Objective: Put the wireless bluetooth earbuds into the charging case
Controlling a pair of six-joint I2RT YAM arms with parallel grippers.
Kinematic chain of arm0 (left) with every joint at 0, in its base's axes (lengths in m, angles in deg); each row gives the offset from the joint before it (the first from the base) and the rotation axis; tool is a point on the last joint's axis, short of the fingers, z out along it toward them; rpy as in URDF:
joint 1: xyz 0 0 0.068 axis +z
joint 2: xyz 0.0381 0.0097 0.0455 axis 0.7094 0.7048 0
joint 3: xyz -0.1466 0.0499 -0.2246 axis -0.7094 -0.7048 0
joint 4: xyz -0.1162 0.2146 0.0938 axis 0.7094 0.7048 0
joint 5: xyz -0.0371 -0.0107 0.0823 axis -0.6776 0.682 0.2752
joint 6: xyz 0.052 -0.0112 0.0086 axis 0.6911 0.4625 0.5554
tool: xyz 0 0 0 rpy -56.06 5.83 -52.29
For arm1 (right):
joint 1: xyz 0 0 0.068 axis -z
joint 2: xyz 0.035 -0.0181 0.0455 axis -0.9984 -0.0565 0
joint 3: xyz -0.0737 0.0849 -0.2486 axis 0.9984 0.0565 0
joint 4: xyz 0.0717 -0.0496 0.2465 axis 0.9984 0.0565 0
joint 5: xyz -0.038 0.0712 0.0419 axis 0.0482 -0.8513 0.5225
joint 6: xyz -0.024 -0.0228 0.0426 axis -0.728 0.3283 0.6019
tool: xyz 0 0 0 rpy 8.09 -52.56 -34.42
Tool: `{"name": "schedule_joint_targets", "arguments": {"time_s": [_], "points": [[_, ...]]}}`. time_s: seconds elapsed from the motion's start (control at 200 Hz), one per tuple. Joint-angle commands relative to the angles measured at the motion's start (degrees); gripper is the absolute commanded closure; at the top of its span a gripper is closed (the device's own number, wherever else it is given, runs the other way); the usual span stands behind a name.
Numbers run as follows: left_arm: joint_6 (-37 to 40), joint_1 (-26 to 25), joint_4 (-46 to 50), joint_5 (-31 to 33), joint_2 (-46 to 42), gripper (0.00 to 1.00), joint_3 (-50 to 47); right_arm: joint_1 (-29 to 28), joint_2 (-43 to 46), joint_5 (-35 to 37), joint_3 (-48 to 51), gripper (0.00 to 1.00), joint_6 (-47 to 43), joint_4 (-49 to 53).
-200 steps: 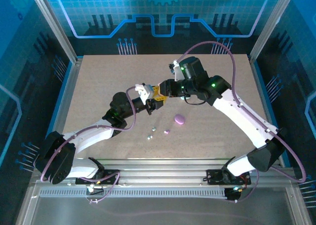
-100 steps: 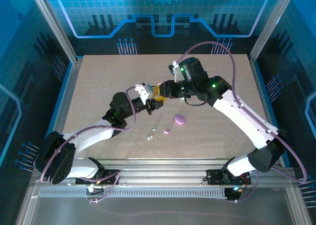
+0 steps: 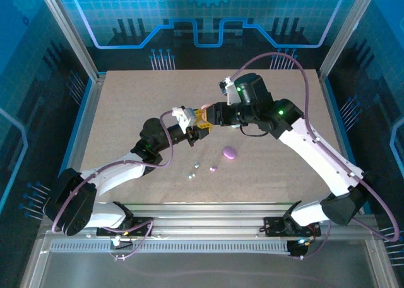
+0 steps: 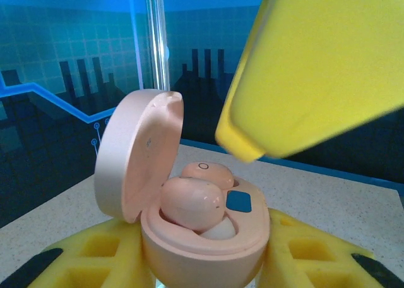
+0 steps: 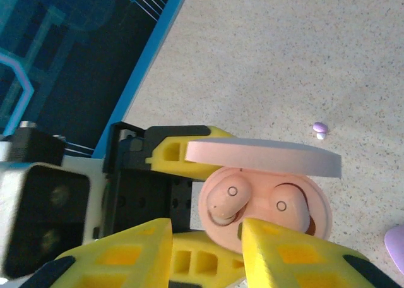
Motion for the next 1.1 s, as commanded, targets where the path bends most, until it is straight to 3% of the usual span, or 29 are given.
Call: {"name": "schedule_joint_targets", "arguments": {"time_s": [0.0,0.3,0.7,1.091], "points": [[-0.1,-0.32,-2.68,-0.41,-1.1,0.66,-0.04,-0.66,2.13,0.0,-0.36,0.63,-1.28,-0.8],[-0.42,-0.3,-2.69,-1.28,-1.46,0.66,-0.14,-0.61,-0.88,-1.11,-1.54,0.75,-1.03,-1.13],[-0.4,-0.34,-2.6,-1.82,-1.59,0.66,0.08,-0.78,-5.57,-2.09,-4.71,0.77,-3.39,2.38],[-0.24,-0.31,-2.59,-1.64,-1.89,0.66,0.21,-1.31,-4.52,-3.26,-3.7,0.75,-6.2,5.83]]}}
